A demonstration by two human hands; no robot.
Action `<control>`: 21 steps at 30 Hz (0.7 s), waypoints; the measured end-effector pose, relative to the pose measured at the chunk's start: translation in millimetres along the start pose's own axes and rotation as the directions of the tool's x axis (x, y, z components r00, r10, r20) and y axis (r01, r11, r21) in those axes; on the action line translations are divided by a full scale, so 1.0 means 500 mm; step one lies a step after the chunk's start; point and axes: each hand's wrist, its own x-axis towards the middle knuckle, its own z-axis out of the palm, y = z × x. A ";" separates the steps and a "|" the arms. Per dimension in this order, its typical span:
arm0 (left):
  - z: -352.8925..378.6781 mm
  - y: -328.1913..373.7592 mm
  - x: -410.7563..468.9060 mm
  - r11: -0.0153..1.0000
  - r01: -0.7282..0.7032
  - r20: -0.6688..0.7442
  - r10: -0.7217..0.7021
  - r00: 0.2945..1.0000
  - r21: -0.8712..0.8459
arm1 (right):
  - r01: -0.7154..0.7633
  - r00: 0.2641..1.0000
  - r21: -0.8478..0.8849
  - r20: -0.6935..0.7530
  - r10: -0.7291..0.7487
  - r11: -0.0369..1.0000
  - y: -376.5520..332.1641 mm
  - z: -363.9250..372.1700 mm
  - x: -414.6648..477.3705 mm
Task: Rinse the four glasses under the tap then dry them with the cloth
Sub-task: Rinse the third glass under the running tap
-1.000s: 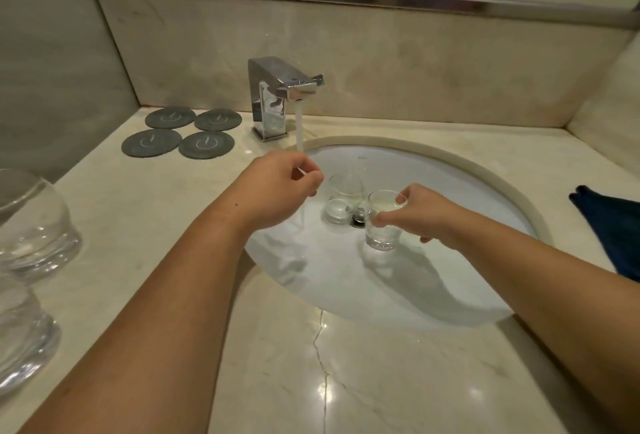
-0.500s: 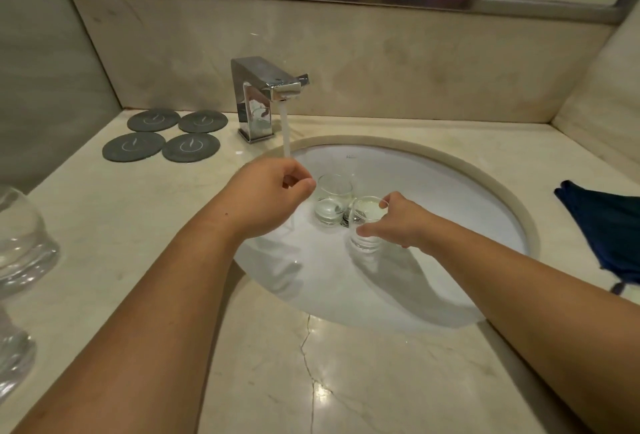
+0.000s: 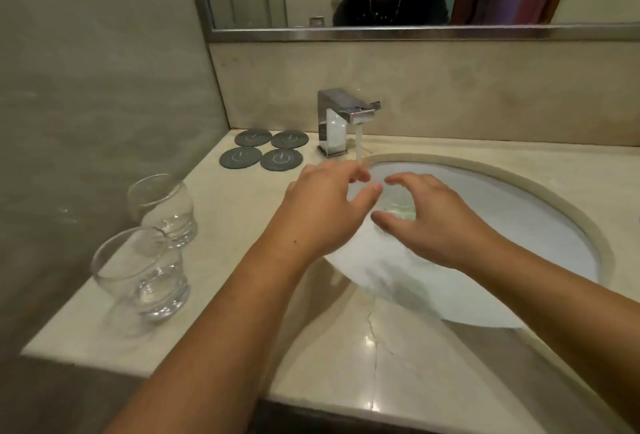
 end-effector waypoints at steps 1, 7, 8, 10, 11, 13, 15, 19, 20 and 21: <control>-0.016 -0.002 -0.025 1.000 0.001 -0.007 -0.001 1.000 0.016 | 0.036 0.999 0.017 0.001 -0.036 0.999 -0.026 0.003 -0.008; -0.128 -0.027 -0.166 0.999 0.024 -0.131 -0.018 0.991 0.049 | 0.243 0.966 0.244 0.030 -0.257 0.939 -0.213 0.045 -0.079; -0.146 -0.034 -0.188 0.998 0.033 -0.171 -0.025 0.985 0.045 | 0.265 0.956 0.265 0.054 -0.289 0.927 -0.241 0.058 -0.091; -0.175 -0.051 -0.236 0.998 0.061 -0.256 -0.053 0.965 0.024 | 0.293 0.935 0.296 0.108 -0.337 0.909 -0.291 0.089 -0.110; -0.187 -0.061 -0.260 0.997 0.075 -0.298 -0.066 0.952 0.019 | 0.312 0.925 0.308 0.119 -0.361 0.899 -0.312 0.107 -0.116; -0.207 -0.083 -0.301 0.993 0.113 -0.366 -0.095 0.926 0.028 | 0.342 0.908 0.320 0.130 -0.399 0.884 -0.345 0.145 -0.123; -0.224 -0.106 -0.332 0.985 0.172 -0.391 -0.150 0.908 0.021 | 0.330 0.909 0.336 0.138 -0.392 0.882 -0.371 0.175 -0.123; -0.237 -0.156 -0.377 0.956 0.292 -0.376 -0.281 0.883 -0.028 | 0.268 0.932 0.384 0.130 -0.339 0.884 -0.394 0.216 -0.112; -0.236 -0.167 -0.385 0.948 0.313 -0.370 -0.311 0.875 -0.055 | 0.272 0.932 0.392 0.118 -0.342 0.879 -0.397 0.223 -0.108; -0.233 -0.177 -0.391 0.939 0.333 -0.360 -0.341 0.868 -0.087 | 0.277 0.933 0.398 0.106 -0.344 0.875 -0.398 0.230 -0.105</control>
